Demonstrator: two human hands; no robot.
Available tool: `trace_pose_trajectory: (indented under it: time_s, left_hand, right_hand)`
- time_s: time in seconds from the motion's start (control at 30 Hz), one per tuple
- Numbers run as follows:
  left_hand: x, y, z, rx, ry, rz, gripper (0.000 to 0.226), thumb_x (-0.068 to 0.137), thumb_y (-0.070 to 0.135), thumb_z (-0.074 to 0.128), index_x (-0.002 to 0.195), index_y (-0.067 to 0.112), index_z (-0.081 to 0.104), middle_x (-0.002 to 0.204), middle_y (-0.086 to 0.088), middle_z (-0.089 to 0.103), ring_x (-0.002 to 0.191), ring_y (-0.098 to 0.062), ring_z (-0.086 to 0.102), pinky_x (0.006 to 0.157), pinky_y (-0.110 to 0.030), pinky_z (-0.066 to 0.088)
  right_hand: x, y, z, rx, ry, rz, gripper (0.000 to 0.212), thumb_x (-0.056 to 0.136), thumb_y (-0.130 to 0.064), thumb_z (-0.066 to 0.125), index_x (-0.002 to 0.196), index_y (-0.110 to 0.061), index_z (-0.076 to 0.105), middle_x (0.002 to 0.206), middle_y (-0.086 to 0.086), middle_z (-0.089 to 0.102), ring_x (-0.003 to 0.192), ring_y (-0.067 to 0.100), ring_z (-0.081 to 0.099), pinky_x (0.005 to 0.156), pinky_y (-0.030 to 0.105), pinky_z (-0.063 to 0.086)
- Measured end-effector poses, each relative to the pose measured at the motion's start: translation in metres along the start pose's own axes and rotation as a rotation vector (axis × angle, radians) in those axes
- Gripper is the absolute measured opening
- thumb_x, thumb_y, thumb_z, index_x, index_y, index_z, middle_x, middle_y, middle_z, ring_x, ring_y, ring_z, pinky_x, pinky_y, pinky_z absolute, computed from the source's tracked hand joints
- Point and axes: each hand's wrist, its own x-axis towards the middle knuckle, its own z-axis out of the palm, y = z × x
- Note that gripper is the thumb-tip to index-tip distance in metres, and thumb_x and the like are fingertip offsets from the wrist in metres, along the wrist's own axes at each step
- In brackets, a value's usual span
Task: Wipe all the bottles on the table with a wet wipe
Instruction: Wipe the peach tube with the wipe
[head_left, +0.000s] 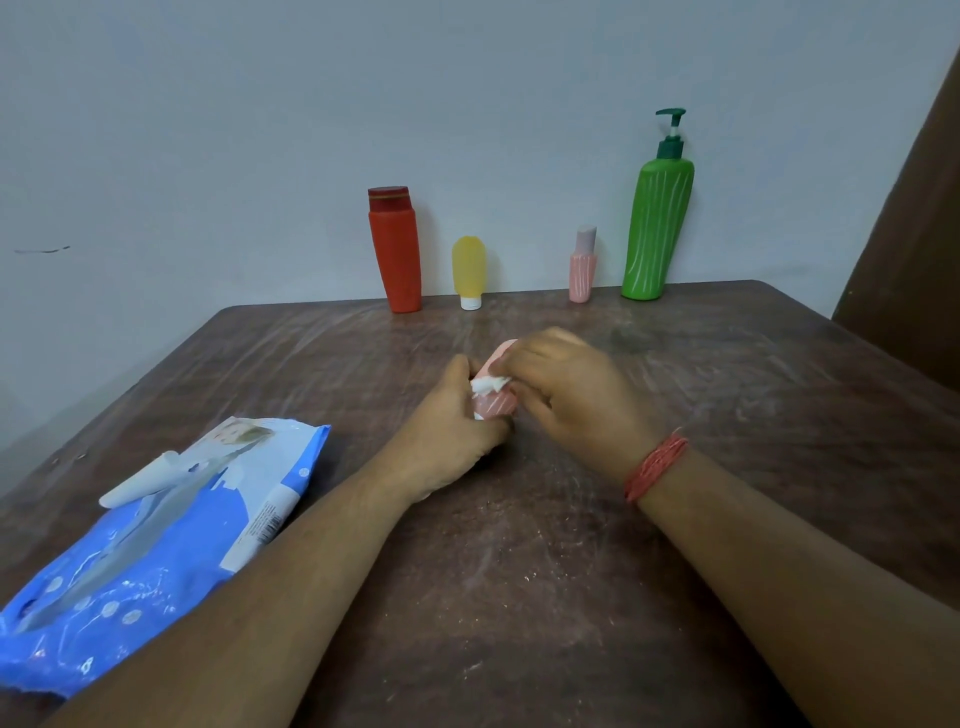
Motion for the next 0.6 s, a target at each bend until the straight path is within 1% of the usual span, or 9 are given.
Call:
trace_pose_trajectory:
  time_s: [0.1, 0.13, 0.2, 0.27, 0.33, 0.4, 0.43, 0.5, 0.6]
  left_hand:
    - [0.003, -0.002, 0.0, 0.0, -0.015, -0.028, 0.039, 0.085, 0.017, 0.073, 0.108, 0.026, 0.043, 0.099, -0.005, 0.062, 0.071, -0.014, 0.062, 0.061, -0.03, 0.05]
    - [0.003, -0.003, 0.0, -0.041, -0.011, -0.038, 0.039, 0.085, 0.015, 0.073, 0.109, 0.024, 0.044, 0.099, -0.007, 0.063, 0.069, -0.014, 0.061, 0.06, -0.03, 0.05]
    - [0.002, -0.004, -0.001, -0.186, 0.007, -0.059, 0.036, 0.086, 0.011, 0.072, 0.108, 0.021, 0.045, 0.092, -0.008, 0.063, 0.061, -0.01, 0.056, 0.054, -0.026, 0.046]
    - [0.001, -0.003, -0.001, -0.341, 0.008, -0.07, 0.035, 0.087, 0.01, 0.073, 0.108, 0.019, 0.046, 0.09, -0.008, 0.06, 0.057, -0.009, 0.051, 0.049, -0.022, 0.041]
    - [0.001, -0.002, -0.001, -0.462, 0.002, -0.046, 0.039, 0.089, 0.029, 0.075, 0.111, 0.016, 0.046, 0.089, -0.006, 0.063, 0.057, -0.01, 0.047, 0.047, -0.022, 0.038]
    - [0.0, 0.001, -0.001, -0.561, -0.003, -0.028, 0.063, 0.083, 0.064, 0.061, 0.113, 0.011, 0.047, 0.081, -0.002, 0.066, 0.057, -0.01, 0.045, 0.047, -0.022, 0.034]
    - [0.0, 0.002, -0.002, -0.606, 0.004, -0.04, 0.074, 0.08, 0.074, 0.048, 0.115, 0.009, 0.049, 0.076, -0.001, 0.064, 0.057, -0.011, 0.045, 0.047, -0.023, 0.032]
    - [0.002, 0.001, -0.004, -0.683, 0.02, -0.091, 0.082, 0.083, 0.077, 0.028, 0.121, 0.008, 0.052, 0.07, -0.002, 0.063, 0.056, -0.011, 0.046, 0.048, -0.024, 0.03]
    - [0.003, 0.002, -0.002, -0.726, 0.003, -0.114, 0.08, 0.087, 0.071, 0.027, 0.134, 0.01, 0.048, 0.074, -0.004, 0.061, 0.055, -0.012, 0.049, 0.046, -0.023, 0.034]
  right_hand:
    - [0.002, 0.007, -0.003, -0.005, 0.098, 0.115, 0.023, 0.083, 0.003, 0.067, 0.102, -0.009, 0.071, 0.098, 0.004, 0.069, 0.093, 0.025, 0.061, 0.082, 0.038, 0.052]
    - [0.001, 0.006, -0.003, 0.0, 0.088, 0.103, 0.022, 0.082, 0.003, 0.068, 0.1, -0.009, 0.071, 0.098, 0.005, 0.069, 0.092, 0.025, 0.062, 0.081, 0.038, 0.053]
    - [-0.001, 0.002, -0.001, 0.027, 0.031, 0.044, 0.022, 0.081, 0.001, 0.07, 0.099, -0.01, 0.07, 0.098, 0.004, 0.069, 0.094, 0.023, 0.062, 0.082, 0.032, 0.05]
    - [-0.001, 0.001, 0.0, 0.051, 0.074, 0.087, 0.021, 0.082, 0.0, 0.069, 0.1, -0.011, 0.07, 0.099, 0.002, 0.068, 0.095, 0.02, 0.061, 0.083, 0.028, 0.048]
    - [0.0, 0.0, -0.001, 0.086, 0.164, 0.173, 0.02, 0.083, -0.001, 0.068, 0.1, -0.012, 0.07, 0.098, 0.001, 0.067, 0.094, 0.017, 0.06, 0.081, 0.023, 0.045]
    - [0.0, -0.007, 0.0, 0.152, 0.163, 0.172, 0.02, 0.083, -0.001, 0.068, 0.099, -0.013, 0.069, 0.097, -0.002, 0.065, 0.091, 0.011, 0.058, 0.079, 0.018, 0.044]
    - [-0.001, -0.011, 0.001, 0.186, 0.125, 0.134, 0.019, 0.084, -0.001, 0.068, 0.099, -0.013, 0.069, 0.097, -0.002, 0.065, 0.091, 0.01, 0.058, 0.079, 0.017, 0.044]
    - [-0.002, -0.016, 0.003, 0.196, 0.057, 0.057, 0.018, 0.084, -0.002, 0.067, 0.099, -0.012, 0.07, 0.098, -0.001, 0.067, 0.093, 0.011, 0.059, 0.083, 0.018, 0.044]
    - [0.0, -0.009, 0.001, 0.145, 0.165, 0.133, 0.018, 0.084, 0.0, 0.068, 0.098, -0.01, 0.069, 0.096, 0.001, 0.066, 0.091, 0.014, 0.059, 0.08, 0.022, 0.045]
